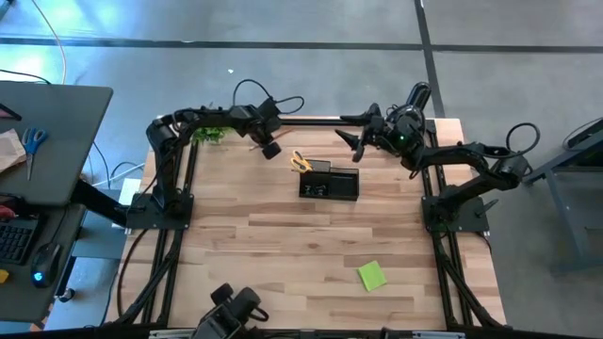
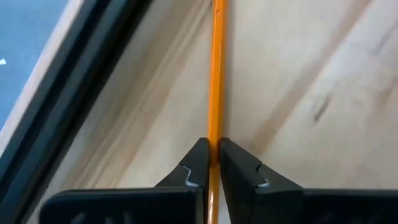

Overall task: Pick and place office supplies into organizer
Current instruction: Put the orange pencil into the desk organizer

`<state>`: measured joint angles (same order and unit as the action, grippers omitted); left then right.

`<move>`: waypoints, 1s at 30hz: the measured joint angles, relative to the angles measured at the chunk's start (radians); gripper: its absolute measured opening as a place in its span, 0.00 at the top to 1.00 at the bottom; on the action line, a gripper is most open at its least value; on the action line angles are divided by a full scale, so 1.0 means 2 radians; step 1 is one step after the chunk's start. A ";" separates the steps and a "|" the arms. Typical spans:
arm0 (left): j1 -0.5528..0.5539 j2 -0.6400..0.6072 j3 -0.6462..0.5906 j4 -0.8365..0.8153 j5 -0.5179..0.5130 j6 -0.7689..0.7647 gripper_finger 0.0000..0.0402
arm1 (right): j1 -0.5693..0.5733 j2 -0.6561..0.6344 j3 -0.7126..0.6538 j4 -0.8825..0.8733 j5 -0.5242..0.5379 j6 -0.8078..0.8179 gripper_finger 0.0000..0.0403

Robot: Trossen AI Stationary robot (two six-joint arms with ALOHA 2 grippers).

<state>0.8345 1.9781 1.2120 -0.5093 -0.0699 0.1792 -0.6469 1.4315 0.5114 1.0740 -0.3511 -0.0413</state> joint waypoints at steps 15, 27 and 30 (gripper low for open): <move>-0.094 -0.056 -0.006 -0.151 -0.034 -0.010 1.00 | 0.038 -0.009 0.000 0.007 0.000 0.023 0.44; -0.179 -0.131 -0.071 -0.211 -0.094 -0.068 1.00 | 0.091 -0.084 0.000 -0.063 -0.003 0.045 0.44; -0.209 -0.164 -0.075 -0.231 -0.102 -0.081 1.00 | 0.110 -0.096 0.000 -0.086 -0.002 0.061 0.44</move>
<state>0.4166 1.6493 1.0623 -0.9715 -0.2739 0.0169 -0.4270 1.2404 0.5114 0.9025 -0.3561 0.0812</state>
